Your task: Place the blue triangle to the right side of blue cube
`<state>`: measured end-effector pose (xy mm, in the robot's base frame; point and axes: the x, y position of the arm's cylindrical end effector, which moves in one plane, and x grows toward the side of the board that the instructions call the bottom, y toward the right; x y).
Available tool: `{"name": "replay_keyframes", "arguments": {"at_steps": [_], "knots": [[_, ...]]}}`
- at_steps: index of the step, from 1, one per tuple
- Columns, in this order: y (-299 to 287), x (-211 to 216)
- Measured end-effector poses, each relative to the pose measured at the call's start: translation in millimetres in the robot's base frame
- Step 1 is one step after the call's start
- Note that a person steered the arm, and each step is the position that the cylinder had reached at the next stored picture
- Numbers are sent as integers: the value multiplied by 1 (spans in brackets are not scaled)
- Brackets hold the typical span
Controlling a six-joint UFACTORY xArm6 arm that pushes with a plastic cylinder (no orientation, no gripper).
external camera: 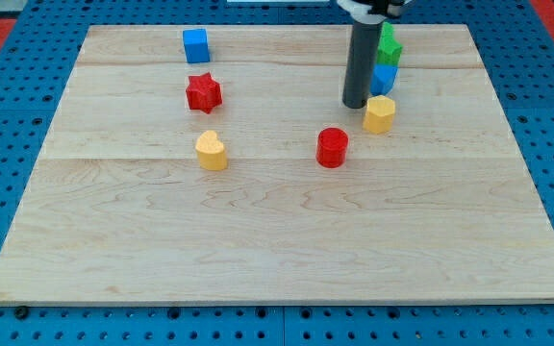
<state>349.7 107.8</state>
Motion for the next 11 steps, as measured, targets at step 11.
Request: {"name": "replay_keyframes", "arguments": {"at_steps": [11], "knots": [[-163, -66]]}}
